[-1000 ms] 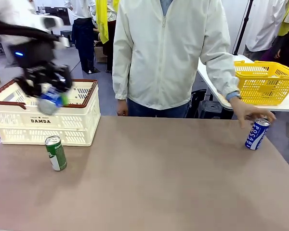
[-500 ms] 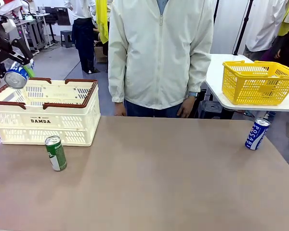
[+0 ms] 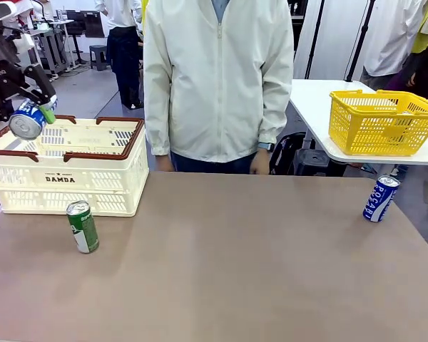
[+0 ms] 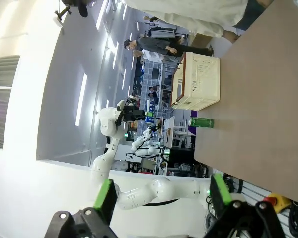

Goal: Place the drinks into the Shopping basket.
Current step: Pick up one drink and place it into the Shopping basket.

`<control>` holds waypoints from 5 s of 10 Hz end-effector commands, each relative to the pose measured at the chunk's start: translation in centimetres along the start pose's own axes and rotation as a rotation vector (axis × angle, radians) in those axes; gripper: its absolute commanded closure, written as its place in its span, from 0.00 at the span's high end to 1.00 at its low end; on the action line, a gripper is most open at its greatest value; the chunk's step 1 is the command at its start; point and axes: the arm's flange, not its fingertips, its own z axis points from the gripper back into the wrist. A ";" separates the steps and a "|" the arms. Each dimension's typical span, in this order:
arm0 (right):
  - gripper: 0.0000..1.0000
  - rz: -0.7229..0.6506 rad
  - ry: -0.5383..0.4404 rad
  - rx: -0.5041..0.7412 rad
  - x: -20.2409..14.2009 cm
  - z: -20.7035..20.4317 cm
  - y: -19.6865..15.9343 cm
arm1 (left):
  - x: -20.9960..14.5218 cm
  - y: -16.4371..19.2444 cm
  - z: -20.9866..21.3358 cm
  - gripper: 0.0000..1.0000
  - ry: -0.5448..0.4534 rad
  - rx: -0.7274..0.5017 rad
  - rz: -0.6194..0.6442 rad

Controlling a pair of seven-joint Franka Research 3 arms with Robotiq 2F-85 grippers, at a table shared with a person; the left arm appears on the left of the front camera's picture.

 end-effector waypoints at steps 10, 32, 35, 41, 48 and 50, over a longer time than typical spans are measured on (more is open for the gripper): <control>1.00 0.003 0.259 0.016 1.1 -5.9 -1.8 | 20.6 2.6 -14.0 0.00 0.145 0.182 -0.129; 1.00 0.003 0.259 0.016 1.1 -5.9 -1.8 | 10.9 3.6 0.3 1.00 -0.240 -0.008 -0.120; 1.00 0.003 0.259 0.016 1.1 -5.9 -1.8 | 0.4 7.1 9.3 1.00 -0.116 -0.444 -0.161; 1.00 0.003 0.259 0.016 1.1 -5.9 -1.8 | -12.6 20.0 -2.2 1.00 0.036 -1.194 -0.107; 1.00 0.003 0.259 0.016 1.1 -5.9 -1.8 | -13.9 20.4 -3.4 1.00 0.033 -1.242 -0.116; 1.00 0.003 0.259 0.016 1.1 -5.9 -1.8 | -13.9 20.4 -3.4 1.00 0.033 -1.242 -0.116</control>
